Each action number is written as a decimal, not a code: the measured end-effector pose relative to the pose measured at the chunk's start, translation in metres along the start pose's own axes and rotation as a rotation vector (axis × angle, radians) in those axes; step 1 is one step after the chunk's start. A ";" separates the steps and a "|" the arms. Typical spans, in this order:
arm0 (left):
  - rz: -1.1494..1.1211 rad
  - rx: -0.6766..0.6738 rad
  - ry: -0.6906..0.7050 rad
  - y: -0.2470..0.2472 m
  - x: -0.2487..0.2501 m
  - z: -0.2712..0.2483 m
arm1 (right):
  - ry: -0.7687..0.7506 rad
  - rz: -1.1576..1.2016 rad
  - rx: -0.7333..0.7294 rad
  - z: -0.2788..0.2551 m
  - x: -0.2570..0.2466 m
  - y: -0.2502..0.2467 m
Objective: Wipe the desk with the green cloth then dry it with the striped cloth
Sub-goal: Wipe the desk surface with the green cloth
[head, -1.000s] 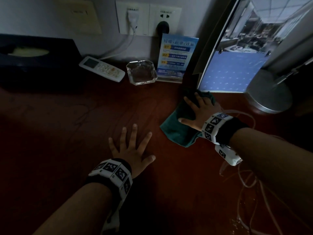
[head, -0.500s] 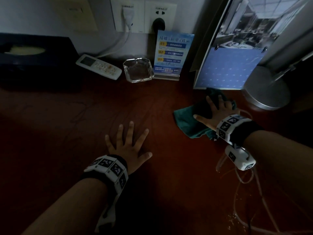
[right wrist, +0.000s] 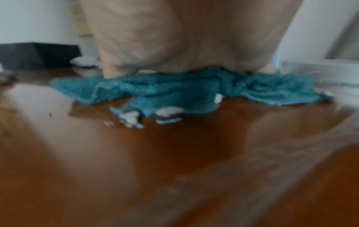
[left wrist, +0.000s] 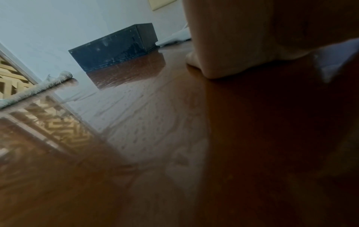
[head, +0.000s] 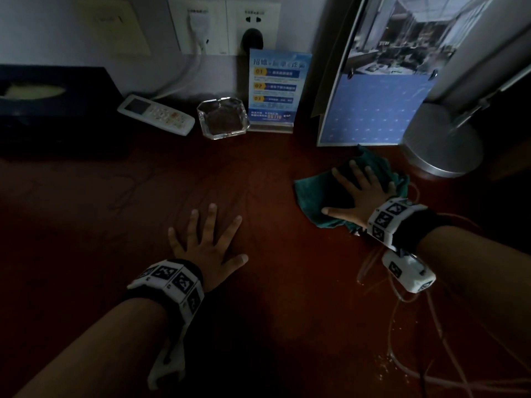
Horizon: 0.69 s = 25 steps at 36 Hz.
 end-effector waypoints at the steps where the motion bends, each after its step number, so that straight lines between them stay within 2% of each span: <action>1: 0.001 -0.002 -0.001 0.000 0.000 0.000 | 0.014 0.024 -0.002 -0.001 0.000 0.001; 12: 0.004 -0.026 0.009 -0.002 0.001 -0.003 | 0.195 0.136 -0.051 -0.021 0.004 0.029; 25: 0.010 -0.037 0.022 -0.002 0.002 -0.006 | 0.260 0.204 -0.088 -0.073 -0.009 0.062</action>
Point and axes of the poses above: each hand's wrist, its own z-axis towards the middle knuckle, its own y-axis out of the palm, x = y × z, the point moved 9 cm from there along z, towards the middle knuckle, and after that the axes turned 7 degrees about -x, right-handed, at the moved point
